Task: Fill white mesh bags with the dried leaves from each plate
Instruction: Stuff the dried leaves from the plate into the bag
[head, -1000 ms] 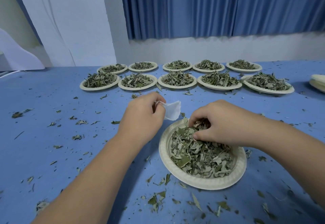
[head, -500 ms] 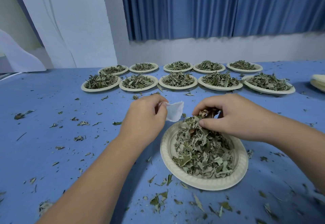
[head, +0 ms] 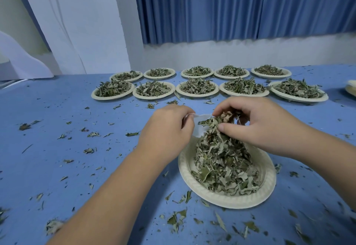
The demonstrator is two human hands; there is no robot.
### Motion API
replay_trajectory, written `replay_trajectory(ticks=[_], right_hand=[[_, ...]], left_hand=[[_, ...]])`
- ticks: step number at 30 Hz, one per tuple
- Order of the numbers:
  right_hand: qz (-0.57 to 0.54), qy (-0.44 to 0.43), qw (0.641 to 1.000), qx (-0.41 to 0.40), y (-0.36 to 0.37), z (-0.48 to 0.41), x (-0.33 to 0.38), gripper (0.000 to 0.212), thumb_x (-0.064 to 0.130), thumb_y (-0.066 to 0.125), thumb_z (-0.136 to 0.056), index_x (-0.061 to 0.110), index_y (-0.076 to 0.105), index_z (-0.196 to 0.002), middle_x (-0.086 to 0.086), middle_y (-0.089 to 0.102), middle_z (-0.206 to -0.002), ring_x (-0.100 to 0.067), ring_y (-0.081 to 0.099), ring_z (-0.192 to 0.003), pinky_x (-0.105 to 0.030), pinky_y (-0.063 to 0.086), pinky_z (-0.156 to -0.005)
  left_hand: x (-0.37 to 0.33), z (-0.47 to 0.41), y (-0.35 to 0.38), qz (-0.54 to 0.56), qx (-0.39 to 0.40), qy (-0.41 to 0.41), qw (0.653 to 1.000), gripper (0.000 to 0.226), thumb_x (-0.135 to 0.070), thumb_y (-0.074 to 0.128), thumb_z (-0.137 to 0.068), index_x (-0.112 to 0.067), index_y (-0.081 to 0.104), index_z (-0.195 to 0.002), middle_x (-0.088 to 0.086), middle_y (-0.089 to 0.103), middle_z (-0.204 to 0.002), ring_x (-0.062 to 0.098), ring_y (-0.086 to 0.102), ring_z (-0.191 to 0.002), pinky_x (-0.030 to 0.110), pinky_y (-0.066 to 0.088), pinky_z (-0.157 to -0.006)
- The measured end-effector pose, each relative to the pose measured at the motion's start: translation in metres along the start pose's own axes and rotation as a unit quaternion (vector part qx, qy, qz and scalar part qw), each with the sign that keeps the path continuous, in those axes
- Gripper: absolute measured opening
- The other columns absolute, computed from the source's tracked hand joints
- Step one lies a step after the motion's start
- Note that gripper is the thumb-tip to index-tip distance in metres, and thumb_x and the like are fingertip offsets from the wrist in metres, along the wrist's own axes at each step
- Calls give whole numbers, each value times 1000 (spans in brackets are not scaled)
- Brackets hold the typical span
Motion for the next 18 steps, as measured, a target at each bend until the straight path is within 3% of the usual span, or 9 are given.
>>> replay_trajectory(ticks=[7, 10, 12, 15, 18], right_hand=[[78, -19, 995, -53, 2, 0, 8, 12, 34, 70, -78, 32, 70, -90, 21, 62, -68, 12, 53, -70, -5, 37, -61], [144, -39, 988, -47, 6, 0, 17, 22, 39, 64, -81, 30, 72, -100, 17, 66, -85, 3, 53, -83, -7, 36, -70], [166, -45, 985, -34, 10, 0, 19, 31, 44, 60, -83, 30, 70, -109, 12, 65, -94, -1, 54, -89, -17, 39, -79], [155, -43, 987, -9, 17, 1, 19, 42, 52, 56, -80, 31, 67, -115, 12, 57, -98, -5, 51, -92, -25, 41, -83], [127, -34, 991, 12, 21, 2, 17, 53, 60, 50, -75, 32, 63, -119, 15, 49, -101, 0, 48, -95, -25, 41, -87]], left_hand=[[-10, 4, 4, 59, 9, 6, 998, 19, -20, 59, -93, -21, 77, -97, -7, 71, -79, 5, 56, -75, 15, 40, -66], [-7, 4, 12, 129, 20, -37, 991, 18, -21, 61, -92, -25, 79, -89, -9, 68, -66, 6, 56, -66, 16, 41, -58], [-3, 5, 16, 169, 25, -67, 983, 19, -21, 62, -92, -29, 78, -84, -14, 68, -68, 6, 58, -62, 16, 42, -54], [0, 6, 19, 189, 32, -91, 977, 19, -21, 62, -91, -29, 77, -82, -17, 68, -71, 2, 59, -62, 13, 41, -50], [4, 7, 21, 196, 34, -111, 974, 19, -22, 62, -91, -28, 77, -82, -14, 69, -70, 3, 60, -62, 19, 45, -53]])
Point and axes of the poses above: each hand's wrist, its own z-axis away from the middle knuckle, its own y-axis out of the palm, x = y × z, the point moved 10 cm from there along -z, towards the middle knuckle
